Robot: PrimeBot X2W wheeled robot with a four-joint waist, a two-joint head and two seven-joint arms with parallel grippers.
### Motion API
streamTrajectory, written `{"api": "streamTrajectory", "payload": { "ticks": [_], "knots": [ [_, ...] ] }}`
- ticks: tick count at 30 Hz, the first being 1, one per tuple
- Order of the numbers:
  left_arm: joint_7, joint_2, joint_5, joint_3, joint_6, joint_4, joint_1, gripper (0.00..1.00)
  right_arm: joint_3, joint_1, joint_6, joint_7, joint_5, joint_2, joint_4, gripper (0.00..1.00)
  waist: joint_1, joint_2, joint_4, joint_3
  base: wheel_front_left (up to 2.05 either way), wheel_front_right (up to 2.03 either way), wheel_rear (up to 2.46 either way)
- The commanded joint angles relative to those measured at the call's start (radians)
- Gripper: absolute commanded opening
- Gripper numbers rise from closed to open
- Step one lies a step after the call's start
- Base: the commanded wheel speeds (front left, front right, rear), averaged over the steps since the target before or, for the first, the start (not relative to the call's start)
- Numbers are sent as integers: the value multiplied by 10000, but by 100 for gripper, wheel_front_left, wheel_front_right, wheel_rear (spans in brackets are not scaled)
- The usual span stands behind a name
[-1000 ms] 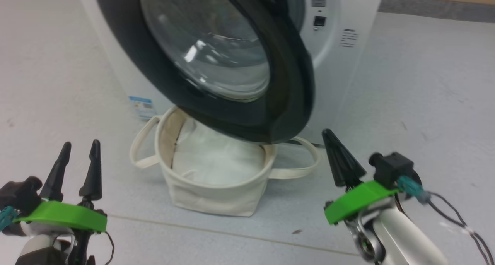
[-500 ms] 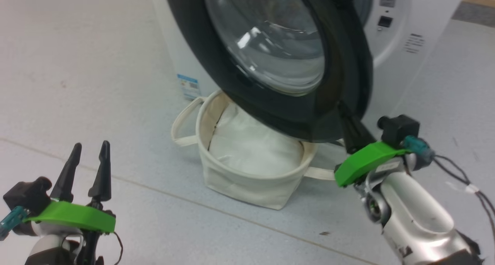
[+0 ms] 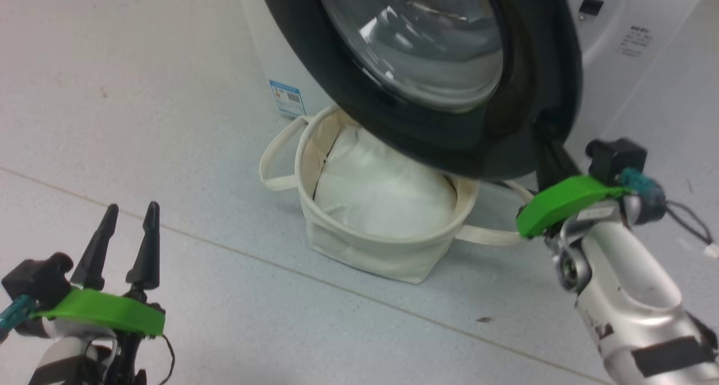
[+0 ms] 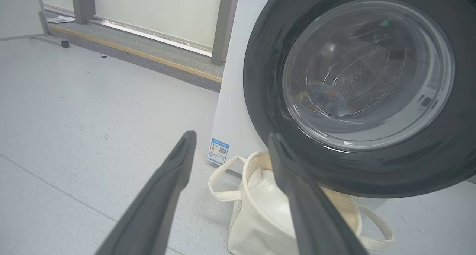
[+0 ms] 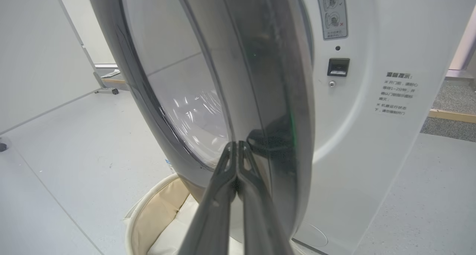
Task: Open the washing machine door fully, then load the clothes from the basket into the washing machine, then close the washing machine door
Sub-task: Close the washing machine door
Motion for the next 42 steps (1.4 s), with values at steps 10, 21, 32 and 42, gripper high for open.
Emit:
{"api": "streamTrajectory", "payload": {
  "ticks": [10,21,32,42],
  "knots": [
    [-118,755,-298,389,-56,-602,-829,100,-1020,-1333,-2,-78,-715,-214,-249,0,-1,0,-45,1136,0,0,0],
    [-118,791,-567,448,-56,-1011,-1221,100,-1667,-2895,-2,-78,-1172,-649,-178,0,-1,0,180,2215,0,0,0],
    [-118,707,-618,491,-56,-993,-1308,100,-2024,-3901,-2,-78,-1315,-1038,85,0,-1,0,288,2402,0,0,0],
    [-118,775,-554,445,-56,-909,-1155,100,-1749,-2957,-2,-78,-1012,-665,29,100,-1,0,-258,1633,0,0,0]
  ]
}}
